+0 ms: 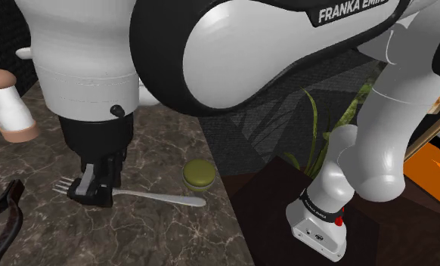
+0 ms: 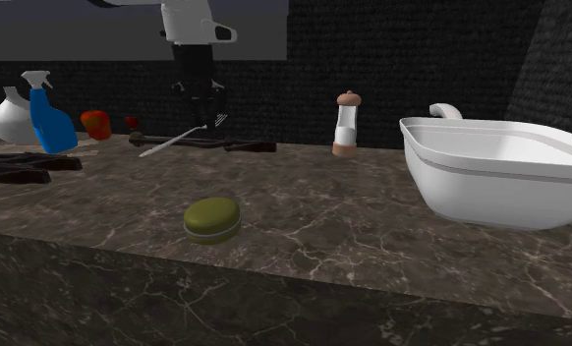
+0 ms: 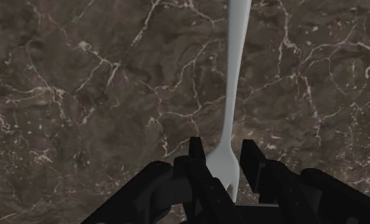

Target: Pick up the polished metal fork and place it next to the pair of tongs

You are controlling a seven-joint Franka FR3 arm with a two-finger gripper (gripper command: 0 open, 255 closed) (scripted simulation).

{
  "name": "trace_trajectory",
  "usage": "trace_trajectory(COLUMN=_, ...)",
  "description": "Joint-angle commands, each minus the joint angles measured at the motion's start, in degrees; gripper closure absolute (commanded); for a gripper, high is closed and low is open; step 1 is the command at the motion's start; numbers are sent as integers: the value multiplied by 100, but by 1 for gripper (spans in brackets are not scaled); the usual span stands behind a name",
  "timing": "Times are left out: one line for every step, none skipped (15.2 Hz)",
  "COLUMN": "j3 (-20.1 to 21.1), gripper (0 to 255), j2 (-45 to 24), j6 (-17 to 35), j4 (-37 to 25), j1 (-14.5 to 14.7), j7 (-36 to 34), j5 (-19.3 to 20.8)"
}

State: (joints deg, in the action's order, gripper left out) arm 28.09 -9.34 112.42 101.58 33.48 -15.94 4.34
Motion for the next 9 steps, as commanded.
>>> trace_trajectory(j3=102, gripper=255, j2=-109, j6=-41, j4=-127, j1=184, j7=-312, j5=84)
trace_trajectory(j3=150, gripper=255, j2=-137, j6=-49, j4=-156, j1=268, j7=-451, j5=113)
trace_trajectory(j3=198, gripper=255, j2=-170, j6=-60, j4=-191, j1=355, j7=-592, j5=145)
trace_trajectory(j3=243, gripper=255, j2=-210, j6=-74, j4=-234, j1=445, j7=-735, j5=181)
trace_trajectory(j3=287, gripper=255, j2=-256, j6=-90, j4=-285, j1=537, j7=-878, j5=220)
trace_trajectory(j3=331, gripper=255, j2=-308, j6=-109, j4=-342, j1=632, j7=-1022, j5=262)
trace_trajectory(j3=371, gripper=255, j2=-366, j6=-130, j4=-407, j1=730, j7=-1167, j5=308)
trace_trajectory(j3=410, gripper=255, j2=-430, j6=-154, j4=-479, j1=830, j7=-1312, j5=357)
trace_trajectory(j3=448, gripper=255, j2=-500, j6=-182, j4=-560, j1=933, j7=-1458, j5=410)
